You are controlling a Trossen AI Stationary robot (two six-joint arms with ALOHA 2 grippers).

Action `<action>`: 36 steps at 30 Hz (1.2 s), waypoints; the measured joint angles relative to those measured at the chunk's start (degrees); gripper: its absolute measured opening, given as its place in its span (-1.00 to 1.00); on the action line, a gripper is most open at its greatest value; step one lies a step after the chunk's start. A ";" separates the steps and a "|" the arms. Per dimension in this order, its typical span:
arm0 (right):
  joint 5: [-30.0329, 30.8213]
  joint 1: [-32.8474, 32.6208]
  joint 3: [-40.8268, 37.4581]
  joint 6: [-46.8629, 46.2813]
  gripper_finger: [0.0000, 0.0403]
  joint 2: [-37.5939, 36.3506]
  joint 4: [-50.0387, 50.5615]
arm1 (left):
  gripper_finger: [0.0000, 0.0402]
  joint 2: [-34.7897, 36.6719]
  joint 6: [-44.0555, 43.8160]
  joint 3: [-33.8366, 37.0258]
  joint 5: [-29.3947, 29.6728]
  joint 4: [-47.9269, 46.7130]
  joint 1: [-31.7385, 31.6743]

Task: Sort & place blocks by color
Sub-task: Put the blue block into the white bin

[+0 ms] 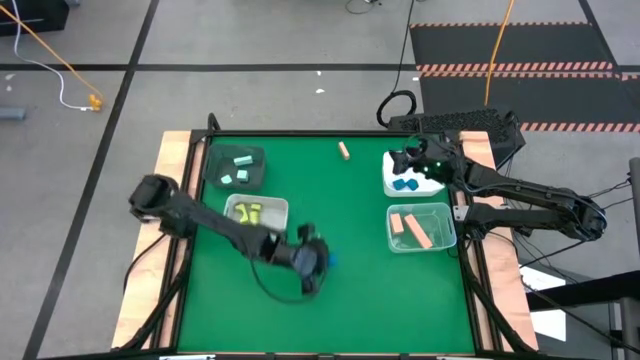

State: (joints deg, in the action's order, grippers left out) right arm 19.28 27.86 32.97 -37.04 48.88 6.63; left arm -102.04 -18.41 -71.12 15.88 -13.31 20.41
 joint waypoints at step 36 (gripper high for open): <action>-16.29 -0.56 0.02 -31.34 0.50 0.00 -26.38 | -0.36 3.61 20.12 -0.11 6.62 27.97 -26.52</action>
State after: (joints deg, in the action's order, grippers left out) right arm 2.99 27.30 32.99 -68.38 48.88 -19.76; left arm -98.43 1.71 -71.23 22.50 14.65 -6.11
